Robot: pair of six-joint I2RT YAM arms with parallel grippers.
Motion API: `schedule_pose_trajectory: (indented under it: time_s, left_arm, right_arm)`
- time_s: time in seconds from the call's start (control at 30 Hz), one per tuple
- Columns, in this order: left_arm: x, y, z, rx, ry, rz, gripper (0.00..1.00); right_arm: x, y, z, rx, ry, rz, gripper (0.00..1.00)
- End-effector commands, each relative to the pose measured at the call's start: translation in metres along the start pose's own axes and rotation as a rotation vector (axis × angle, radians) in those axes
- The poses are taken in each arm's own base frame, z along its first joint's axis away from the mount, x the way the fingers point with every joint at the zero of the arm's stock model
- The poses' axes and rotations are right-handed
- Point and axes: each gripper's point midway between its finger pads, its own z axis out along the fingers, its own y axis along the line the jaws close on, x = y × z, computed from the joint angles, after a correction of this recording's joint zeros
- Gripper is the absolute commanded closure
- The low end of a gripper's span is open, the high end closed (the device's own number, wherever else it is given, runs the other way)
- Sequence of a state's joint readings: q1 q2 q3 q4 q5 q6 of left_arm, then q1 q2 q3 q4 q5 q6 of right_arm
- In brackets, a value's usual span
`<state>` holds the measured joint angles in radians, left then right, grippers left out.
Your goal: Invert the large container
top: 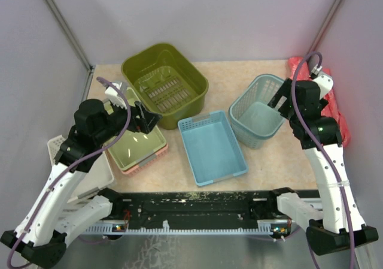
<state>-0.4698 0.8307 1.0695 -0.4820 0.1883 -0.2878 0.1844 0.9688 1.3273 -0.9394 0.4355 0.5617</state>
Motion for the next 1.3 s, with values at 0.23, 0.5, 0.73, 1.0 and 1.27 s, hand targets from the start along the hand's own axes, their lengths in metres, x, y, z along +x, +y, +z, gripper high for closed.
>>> schedule_pose_trajectory:
  time_s: [0.23,0.5,0.73,1.0,1.27]
  left_arm:
    - [-0.001,-0.036,0.004,0.200,0.036,0.009,0.00]
    - [0.031,-0.039,0.032,0.150,0.146,0.015,0.00]
    - [0.039,-0.044,0.076,0.051,0.172,-0.020,0.00]
    - [0.040,-0.042,0.096,0.045,0.185,0.027,0.00]
    - [0.032,-0.042,0.079,0.060,0.185,0.112,0.00]
  right_arm:
    - [-0.014,0.005,0.005,-0.033,-0.121,0.077,0.02]
    - [-0.005,0.056,0.032,-0.172,0.015,0.033,0.02]
    - [0.026,0.087,0.080,-0.056,0.232,0.053,0.02]
    - [0.064,0.134,0.121,-0.028,0.307,0.084,0.04]
    - [0.095,0.160,0.161,0.006,0.375,0.079,0.36]
